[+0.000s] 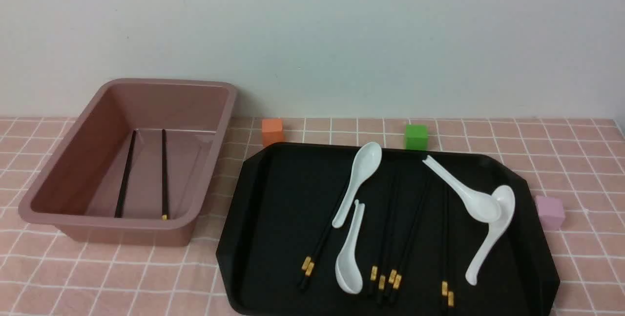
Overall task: On pink tablecloth take chopsticks from black tray and put them in box.
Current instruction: 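Reach over to the black tray and grasp a pair of chopsticks with the left gripper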
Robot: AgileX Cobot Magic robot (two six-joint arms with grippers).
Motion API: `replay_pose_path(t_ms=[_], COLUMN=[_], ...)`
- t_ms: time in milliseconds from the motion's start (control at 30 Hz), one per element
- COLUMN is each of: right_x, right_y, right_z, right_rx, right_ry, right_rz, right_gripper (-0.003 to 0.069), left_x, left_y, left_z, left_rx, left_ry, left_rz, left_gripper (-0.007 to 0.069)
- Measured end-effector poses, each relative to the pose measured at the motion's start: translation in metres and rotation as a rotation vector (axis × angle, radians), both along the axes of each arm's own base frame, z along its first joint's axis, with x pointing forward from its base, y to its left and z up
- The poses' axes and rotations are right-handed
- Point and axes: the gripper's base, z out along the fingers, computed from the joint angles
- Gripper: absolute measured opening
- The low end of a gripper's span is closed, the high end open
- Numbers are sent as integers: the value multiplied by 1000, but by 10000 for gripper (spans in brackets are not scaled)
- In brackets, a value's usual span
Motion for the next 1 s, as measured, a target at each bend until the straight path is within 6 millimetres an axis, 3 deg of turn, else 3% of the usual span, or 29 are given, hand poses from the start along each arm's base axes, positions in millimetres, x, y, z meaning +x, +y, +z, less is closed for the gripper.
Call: replay_pose_path(t_ms=[767,900,967,1000], right_x=[0,0,0,0], right_y=[0,0,0,0], right_z=[0,0,0,0], right_rx=[0,0,0,0], right_ry=[0,0,0,0], right_rz=[0,0,0,0], right_gripper=[240,240,240,240], left_x=[0,2,3,3], left_y=[0,-3,-5,-5], left_z=[0,7,13,13], left_rx=[-1,-207,-410,-417], left_ry=[-5,-63,-94,-98], left_rz=[0,23,46,48], left_gripper=[101,103,105,105])
